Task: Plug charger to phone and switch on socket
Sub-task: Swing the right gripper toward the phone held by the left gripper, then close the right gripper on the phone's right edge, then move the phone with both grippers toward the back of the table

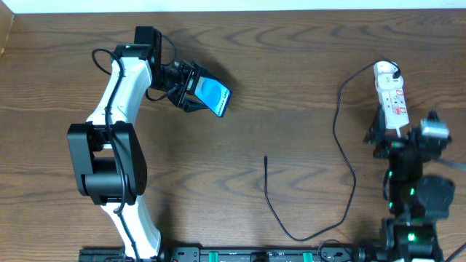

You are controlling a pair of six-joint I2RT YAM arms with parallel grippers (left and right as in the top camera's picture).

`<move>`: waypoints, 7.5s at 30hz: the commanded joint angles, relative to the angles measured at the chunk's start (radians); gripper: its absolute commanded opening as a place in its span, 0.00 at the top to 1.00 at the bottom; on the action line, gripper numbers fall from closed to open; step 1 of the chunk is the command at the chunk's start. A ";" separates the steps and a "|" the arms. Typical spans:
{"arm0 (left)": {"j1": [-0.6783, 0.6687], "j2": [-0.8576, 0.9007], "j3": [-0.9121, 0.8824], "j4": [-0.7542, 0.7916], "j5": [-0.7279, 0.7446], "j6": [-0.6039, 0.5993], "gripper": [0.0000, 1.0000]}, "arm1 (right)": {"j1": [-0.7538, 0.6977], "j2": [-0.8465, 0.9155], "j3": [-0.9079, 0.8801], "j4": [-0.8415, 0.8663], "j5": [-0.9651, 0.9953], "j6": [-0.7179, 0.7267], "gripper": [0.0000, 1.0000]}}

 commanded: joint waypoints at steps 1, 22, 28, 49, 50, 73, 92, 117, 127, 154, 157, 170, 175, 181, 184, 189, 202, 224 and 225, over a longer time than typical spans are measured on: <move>0.001 -0.030 -0.004 -0.001 0.016 0.016 0.93 | 0.006 0.156 0.133 -0.005 -0.173 -0.018 0.01; 0.000 -0.030 -0.004 -0.002 0.016 -0.112 0.93 | 0.010 0.865 0.508 0.032 -0.619 0.689 0.01; 0.000 -0.030 -0.004 -0.002 0.016 -0.120 0.93 | 0.021 0.923 0.507 0.026 -0.596 0.730 0.01; -0.035 -0.030 -0.004 0.002 0.014 -0.146 0.93 | 0.305 0.983 0.517 0.043 -0.676 0.848 0.01; -0.038 -0.030 -0.004 0.005 0.011 -0.146 0.93 | 0.306 0.983 0.521 0.043 -0.685 0.851 0.01; -0.049 -0.030 -0.004 0.018 -0.029 -0.307 0.93 | 0.375 1.275 1.092 -0.694 -0.843 0.524 0.01; -0.058 -0.030 -0.004 0.022 -0.069 -0.450 0.92 | 0.504 1.276 1.091 -0.720 -0.647 0.497 0.01; -0.164 -0.030 -0.004 0.115 -0.024 -0.491 0.92 | 0.518 1.286 1.090 -0.764 -0.576 0.499 0.40; -0.201 -0.030 -0.004 0.150 -0.024 -0.549 0.93 | 0.518 1.286 1.090 -0.777 -0.547 0.499 0.52; -0.187 -0.030 -0.004 0.179 0.028 -0.480 0.43 | 0.473 1.289 1.090 -0.764 -0.539 0.504 0.99; -0.169 -0.032 -0.004 0.196 0.040 -0.402 0.14 | 0.423 1.289 1.090 -0.762 -0.539 0.531 0.99; -0.159 -0.035 -0.004 0.698 0.119 -0.480 0.13 | 0.257 1.289 1.091 -0.547 -0.756 1.228 0.99; -0.159 -0.035 -0.004 0.834 0.019 -0.538 0.13 | 0.266 1.289 1.091 -0.372 -0.795 1.444 0.98; -0.159 -0.035 -0.004 0.867 -0.092 -0.606 0.12 | 0.290 1.289 1.091 -0.243 -0.795 1.558 0.99; -0.159 -0.035 -0.004 0.867 -0.129 -0.718 0.13 | 0.308 1.289 1.091 -0.236 -0.795 1.590 0.99; -0.159 -0.035 -0.004 0.897 -0.186 -0.748 0.13 | 0.334 1.289 1.090 -0.212 -0.795 1.615 0.99; -0.159 -0.035 -0.004 0.896 -0.187 -0.767 0.52 | 0.345 1.289 1.090 -0.213 -0.822 1.696 0.99; -0.160 -0.035 -0.004 0.896 -0.185 -0.766 0.93 | 0.361 1.289 1.090 -0.213 -0.848 1.793 0.88; -0.160 -0.035 -0.004 0.895 -0.185 -0.766 0.93 | 0.361 1.289 1.090 -0.213 -0.847 1.793 0.78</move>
